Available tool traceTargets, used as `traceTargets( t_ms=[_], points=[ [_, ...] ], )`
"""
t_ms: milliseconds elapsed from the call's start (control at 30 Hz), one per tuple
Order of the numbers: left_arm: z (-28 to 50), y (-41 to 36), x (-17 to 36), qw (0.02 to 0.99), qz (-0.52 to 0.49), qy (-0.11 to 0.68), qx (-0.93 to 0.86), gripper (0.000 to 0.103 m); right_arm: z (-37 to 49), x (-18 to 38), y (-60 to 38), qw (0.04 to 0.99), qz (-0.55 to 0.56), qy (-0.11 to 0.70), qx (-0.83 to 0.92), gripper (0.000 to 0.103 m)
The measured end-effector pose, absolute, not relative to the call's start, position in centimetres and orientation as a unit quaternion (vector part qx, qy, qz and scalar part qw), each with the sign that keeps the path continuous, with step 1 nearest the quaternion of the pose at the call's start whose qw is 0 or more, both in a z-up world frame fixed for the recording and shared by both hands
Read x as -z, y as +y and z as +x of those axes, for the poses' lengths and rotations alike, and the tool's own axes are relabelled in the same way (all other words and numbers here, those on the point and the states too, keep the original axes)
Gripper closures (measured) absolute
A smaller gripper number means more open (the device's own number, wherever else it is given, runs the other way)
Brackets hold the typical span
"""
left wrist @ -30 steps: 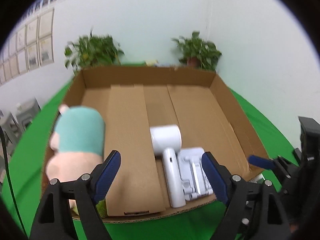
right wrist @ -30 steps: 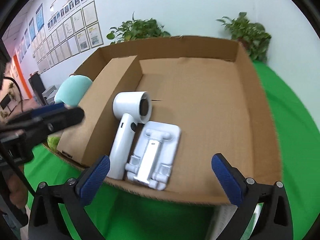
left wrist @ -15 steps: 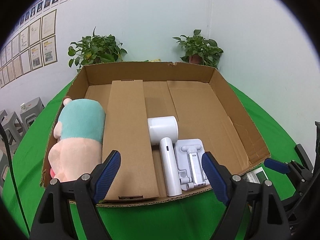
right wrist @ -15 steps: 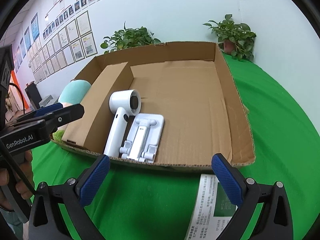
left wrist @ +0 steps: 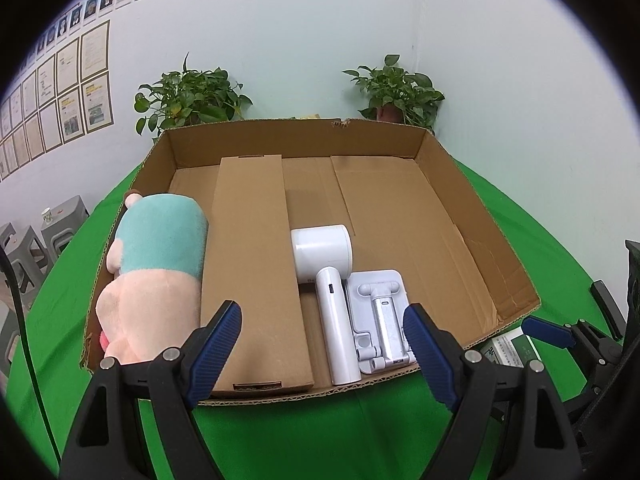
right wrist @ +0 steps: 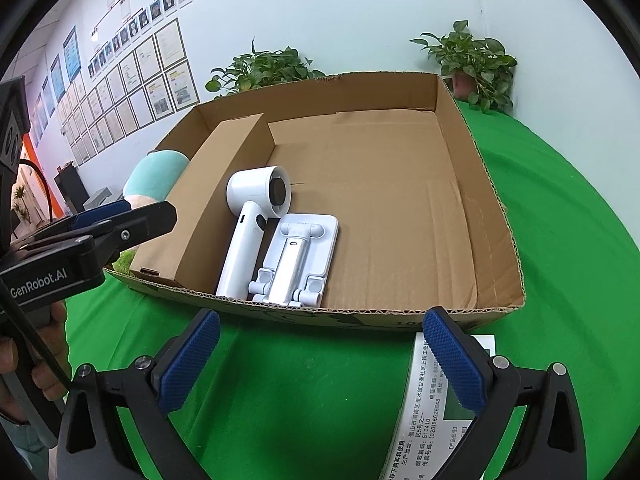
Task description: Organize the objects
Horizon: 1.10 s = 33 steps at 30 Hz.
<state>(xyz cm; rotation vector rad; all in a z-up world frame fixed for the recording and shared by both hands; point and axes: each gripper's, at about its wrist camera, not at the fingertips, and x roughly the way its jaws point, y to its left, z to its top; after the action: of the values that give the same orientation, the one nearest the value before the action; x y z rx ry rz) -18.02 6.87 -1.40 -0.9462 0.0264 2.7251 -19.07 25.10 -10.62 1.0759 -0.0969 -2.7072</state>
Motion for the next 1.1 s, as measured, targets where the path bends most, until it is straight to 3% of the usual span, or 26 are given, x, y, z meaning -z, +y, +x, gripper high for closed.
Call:
traceTargets(
  t_ms=[433, 633, 700, 867, 1100],
  points=[
    [-17.9, 4.5, 1.8, 0.115, -0.332, -0.016, -0.936, 0.02, -25.1, 10.6, 22.7, 0.13, 0.421, -0.027, 0.897, 0.002],
    [-17.5, 2.6, 1.8, 0.106, -0.329, -0.024, -0.938, 0.02, -29.7, 13.6, 21.4, 0.125, 0.488, -0.032, 0.863, 0.026],
    [-17.6, 2.0, 1.9, 0.105, -0.331, -0.03, -0.937, 0.02, -30.4, 14.4, 20.8, 0.123, 0.502, -0.023, 0.856, 0.038],
    [-17.7, 1.0, 2.0, 0.103, -0.332, -0.041, -0.937, 0.02, -30.8, 15.3, 19.3, 0.121, 0.508, 0.009, 0.853, 0.053],
    [-17.5, 0.5, 2.1, 0.106, -0.332, -0.045, -0.936, 0.02, -31.0, 15.3, 19.1, 0.133, 0.506, 0.031, 0.852, 0.055]
  ],
)
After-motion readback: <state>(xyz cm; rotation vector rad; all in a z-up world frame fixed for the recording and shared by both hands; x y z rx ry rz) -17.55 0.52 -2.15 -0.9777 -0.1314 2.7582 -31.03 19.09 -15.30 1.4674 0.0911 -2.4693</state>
